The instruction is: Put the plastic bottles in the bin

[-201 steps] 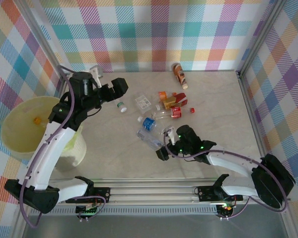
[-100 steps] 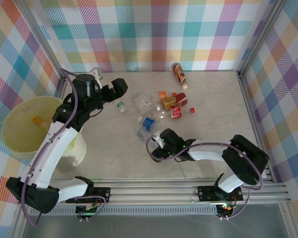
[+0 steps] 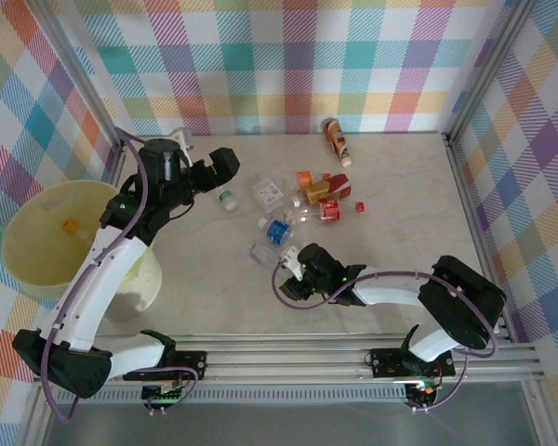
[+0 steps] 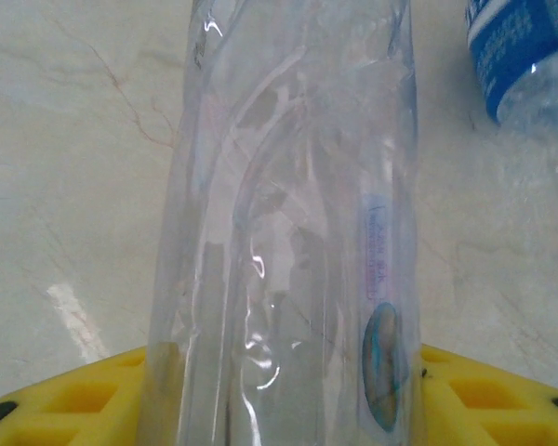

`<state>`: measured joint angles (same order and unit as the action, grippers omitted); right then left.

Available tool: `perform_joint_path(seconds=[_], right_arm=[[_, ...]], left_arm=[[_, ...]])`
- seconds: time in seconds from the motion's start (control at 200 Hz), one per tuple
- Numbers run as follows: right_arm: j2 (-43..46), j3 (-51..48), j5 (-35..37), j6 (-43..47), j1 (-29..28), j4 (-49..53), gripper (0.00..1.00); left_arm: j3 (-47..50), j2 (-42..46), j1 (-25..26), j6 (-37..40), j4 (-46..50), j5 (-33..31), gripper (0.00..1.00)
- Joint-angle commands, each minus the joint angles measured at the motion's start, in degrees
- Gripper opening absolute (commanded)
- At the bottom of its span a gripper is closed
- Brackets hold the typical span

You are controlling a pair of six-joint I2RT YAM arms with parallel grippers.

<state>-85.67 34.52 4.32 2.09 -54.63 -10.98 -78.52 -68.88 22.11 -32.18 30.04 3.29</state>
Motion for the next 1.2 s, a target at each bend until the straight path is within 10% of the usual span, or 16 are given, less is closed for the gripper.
perform_joint_path(seconds=[0.0, 0.605, 1.195], right_arm=[[3.7, 0.1, -3.6, -0.3, -0.2, -3.0, 0.48], [16.4, 8.7, -26.7, -22.8, 20.4, -0.5, 0.44], [15.8, 10.5, -39.3, -26.6, 20.8, -5.3, 0.47]], left_arm=[[0.7, -0.2, 0.7, -0.9, 0.5, 0.0, 1.0], [1.6, -4.8, 14.4, -7.9, -4.7, -6.0, 1.0], [1.9, -12.8, 17.9, -13.7, -13.6, -7.2, 0.94]])
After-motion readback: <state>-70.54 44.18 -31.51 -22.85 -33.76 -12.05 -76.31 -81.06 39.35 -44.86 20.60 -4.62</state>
